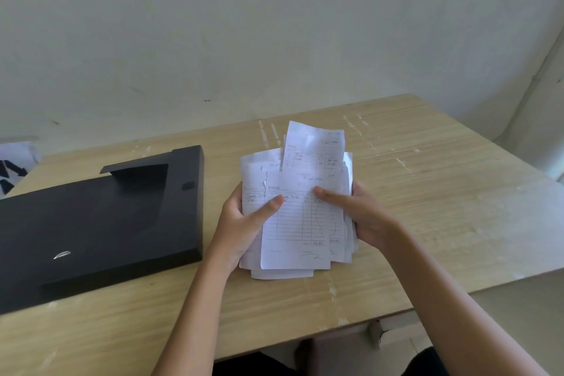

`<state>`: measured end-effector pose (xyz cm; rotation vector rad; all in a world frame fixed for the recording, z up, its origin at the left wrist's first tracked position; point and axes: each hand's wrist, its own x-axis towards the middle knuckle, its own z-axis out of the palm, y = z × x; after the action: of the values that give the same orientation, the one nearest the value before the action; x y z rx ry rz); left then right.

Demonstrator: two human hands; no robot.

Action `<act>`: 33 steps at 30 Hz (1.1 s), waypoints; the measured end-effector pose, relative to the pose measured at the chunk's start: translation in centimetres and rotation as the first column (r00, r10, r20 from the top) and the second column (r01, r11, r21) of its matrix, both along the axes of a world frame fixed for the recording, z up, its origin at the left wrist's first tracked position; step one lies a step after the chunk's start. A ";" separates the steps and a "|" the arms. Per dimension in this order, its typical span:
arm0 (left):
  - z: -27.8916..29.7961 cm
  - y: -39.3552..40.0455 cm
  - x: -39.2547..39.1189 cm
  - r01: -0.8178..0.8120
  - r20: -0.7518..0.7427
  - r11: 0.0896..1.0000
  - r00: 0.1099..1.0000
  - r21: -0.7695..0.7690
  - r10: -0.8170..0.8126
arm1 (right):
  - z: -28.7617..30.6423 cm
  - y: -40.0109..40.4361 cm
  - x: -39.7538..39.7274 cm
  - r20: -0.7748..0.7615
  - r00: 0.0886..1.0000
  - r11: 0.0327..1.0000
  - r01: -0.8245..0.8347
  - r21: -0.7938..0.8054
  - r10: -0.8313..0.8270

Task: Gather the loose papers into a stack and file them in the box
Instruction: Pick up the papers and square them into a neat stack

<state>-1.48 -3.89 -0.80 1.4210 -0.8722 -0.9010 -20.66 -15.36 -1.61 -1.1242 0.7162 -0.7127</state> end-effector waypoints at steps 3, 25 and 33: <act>0.6 0.1 0.6 0.012 0.053 0.999 0.999 0.030 -0.014 | 0.4 0.1 0.5 0.002 1.000 0.999 0.031 -0.033 -0.031; 3.0 0.8 3.9 -0.257 0.053 0.964 0.964 -0.065 0.261 | 3.9 -1.5 5.4 -0.094 0.996 0.965 -0.022 -0.261 -0.002; 2.4 1.4 6.5 -0.428 0.184 0.902 0.884 -0.054 0.430 | -0.4 -5.0 5.5 -0.565 0.659 0.816 0.133 -0.563 -0.497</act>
<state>4.97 -2.47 1.58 1.6262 -0.6588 -0.4260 -15.19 -20.33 -2.01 -1.7945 1.4827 -0.7935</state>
